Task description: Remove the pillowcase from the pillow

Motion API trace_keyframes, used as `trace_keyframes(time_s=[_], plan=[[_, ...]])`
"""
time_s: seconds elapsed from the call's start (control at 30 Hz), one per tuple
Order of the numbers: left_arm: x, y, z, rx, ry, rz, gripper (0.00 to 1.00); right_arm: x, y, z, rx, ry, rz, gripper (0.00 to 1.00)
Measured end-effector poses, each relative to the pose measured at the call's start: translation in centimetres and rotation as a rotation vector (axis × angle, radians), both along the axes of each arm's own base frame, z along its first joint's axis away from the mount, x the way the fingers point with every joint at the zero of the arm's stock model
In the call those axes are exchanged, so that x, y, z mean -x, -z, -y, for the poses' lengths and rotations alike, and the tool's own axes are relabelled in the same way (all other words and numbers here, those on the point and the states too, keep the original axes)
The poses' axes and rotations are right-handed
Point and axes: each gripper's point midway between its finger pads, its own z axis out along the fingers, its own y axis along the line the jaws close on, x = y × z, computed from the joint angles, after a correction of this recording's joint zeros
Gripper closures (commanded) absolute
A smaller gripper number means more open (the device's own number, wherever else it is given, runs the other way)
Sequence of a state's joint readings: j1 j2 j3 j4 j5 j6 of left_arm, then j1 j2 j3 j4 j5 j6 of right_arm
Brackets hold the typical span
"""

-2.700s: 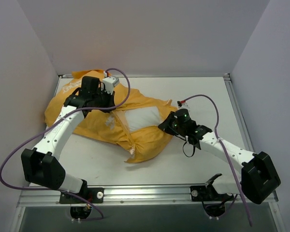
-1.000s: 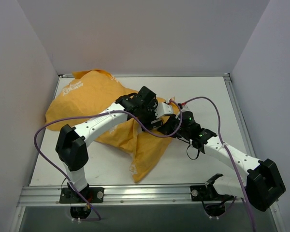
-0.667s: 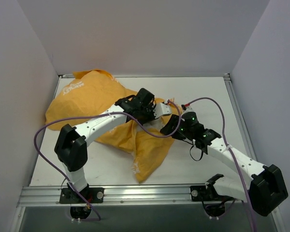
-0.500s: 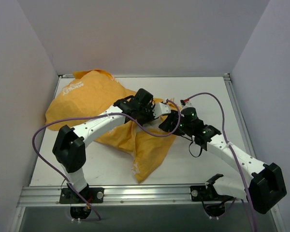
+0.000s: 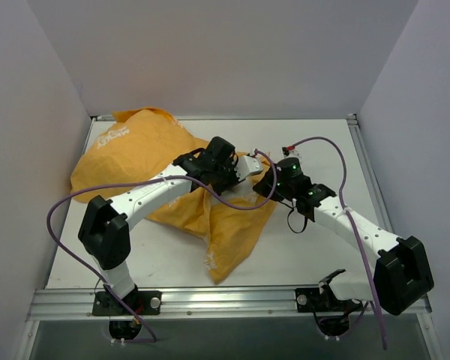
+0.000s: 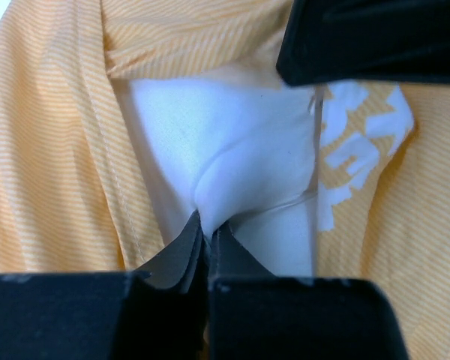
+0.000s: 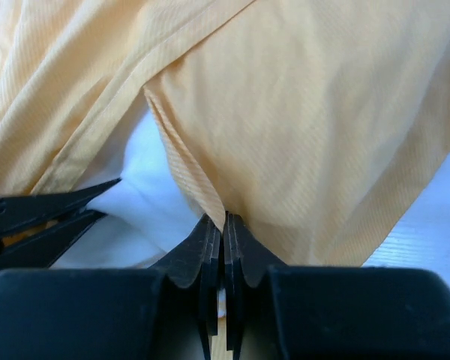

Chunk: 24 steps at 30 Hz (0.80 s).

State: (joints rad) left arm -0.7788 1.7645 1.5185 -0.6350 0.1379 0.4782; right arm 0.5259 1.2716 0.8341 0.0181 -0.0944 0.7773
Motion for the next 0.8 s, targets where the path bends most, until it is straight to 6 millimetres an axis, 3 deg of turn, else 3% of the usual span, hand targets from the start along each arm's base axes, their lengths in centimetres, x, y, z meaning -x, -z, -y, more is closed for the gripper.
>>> trace_keyframes(time_s=[0.17, 0.3, 0.47, 0.67, 0.8], plan=[[-0.7, -0.5, -0.7, 0.031, -0.051, 0.018, 0.98, -0.2, 0.1, 2.3, 0.002, 0.067, -0.015, 1.00], [-1.8, -2.1, -2.2, 0.095, -0.082, 0.029, 0.98, 0.3, 0.6, 5.3, -0.013, 0.124, -0.025, 1.00], [0.6, -3.6, -3.3, 0.139, -0.015, 0.035, 0.98, 0.5, 2.0, 8.1, -0.063, 0.154, -0.069, 1.00], [4.4, -4.7, -4.4, 0.152, 0.139, 0.025, 0.98, 0.0, 2.3, 7.6, -0.093, 0.085, -0.109, 1.00], [5.2, -5.5, -5.2, 0.135, 0.191, 0.050, 0.98, -1.8, 0.8, 6.7, -0.103, 0.038, -0.104, 1.00]])
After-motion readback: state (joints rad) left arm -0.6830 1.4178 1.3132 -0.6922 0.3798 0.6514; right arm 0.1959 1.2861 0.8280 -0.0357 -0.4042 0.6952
